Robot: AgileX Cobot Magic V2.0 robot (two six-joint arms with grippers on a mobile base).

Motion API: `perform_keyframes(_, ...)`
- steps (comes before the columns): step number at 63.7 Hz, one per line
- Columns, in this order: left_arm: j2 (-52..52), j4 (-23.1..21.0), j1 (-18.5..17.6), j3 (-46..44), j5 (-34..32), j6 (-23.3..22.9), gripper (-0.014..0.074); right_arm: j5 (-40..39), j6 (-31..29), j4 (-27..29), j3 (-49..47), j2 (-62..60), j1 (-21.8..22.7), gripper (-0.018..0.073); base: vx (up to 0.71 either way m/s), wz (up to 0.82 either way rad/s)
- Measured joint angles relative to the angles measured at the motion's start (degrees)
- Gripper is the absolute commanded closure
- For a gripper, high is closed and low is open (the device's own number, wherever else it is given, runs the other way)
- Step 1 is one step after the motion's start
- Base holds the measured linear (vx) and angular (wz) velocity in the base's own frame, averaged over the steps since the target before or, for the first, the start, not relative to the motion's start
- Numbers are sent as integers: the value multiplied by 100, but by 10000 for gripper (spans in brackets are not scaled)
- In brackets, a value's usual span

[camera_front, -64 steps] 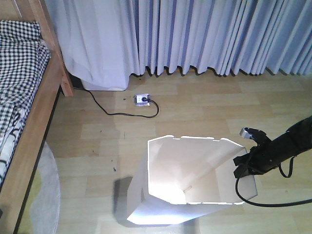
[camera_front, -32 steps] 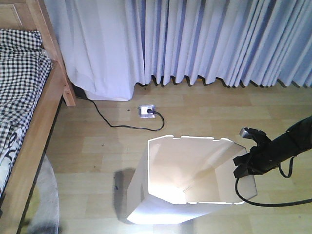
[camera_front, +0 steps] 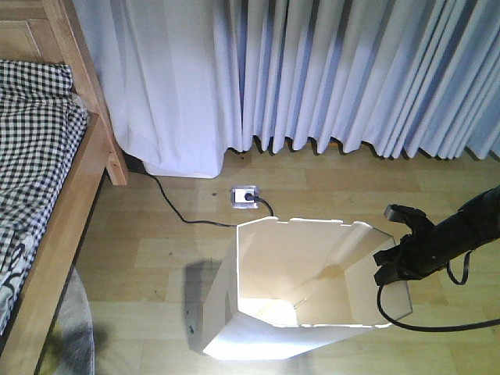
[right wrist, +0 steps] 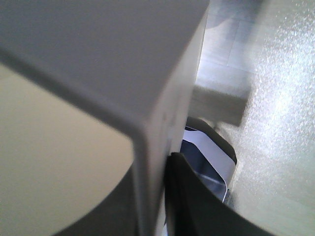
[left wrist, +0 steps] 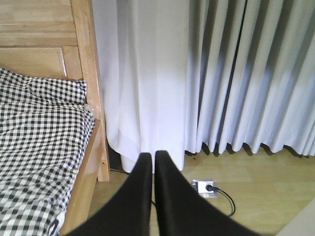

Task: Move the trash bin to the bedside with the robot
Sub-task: 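Carry the bin with the right gripper toward the bed beside the curtains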

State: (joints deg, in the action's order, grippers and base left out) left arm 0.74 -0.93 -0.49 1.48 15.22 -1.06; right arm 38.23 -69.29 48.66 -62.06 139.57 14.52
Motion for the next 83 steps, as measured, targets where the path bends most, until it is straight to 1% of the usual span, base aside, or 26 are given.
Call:
perform_keyframes(46, 0, 0, 0, 0, 0, 0, 602, 0, 0, 0, 0, 0, 0, 564, 18, 1)
perform_keyframes(83, 0, 0, 0, 0, 0, 0, 602, 0, 0, 0, 0, 0, 0, 564, 4, 0)
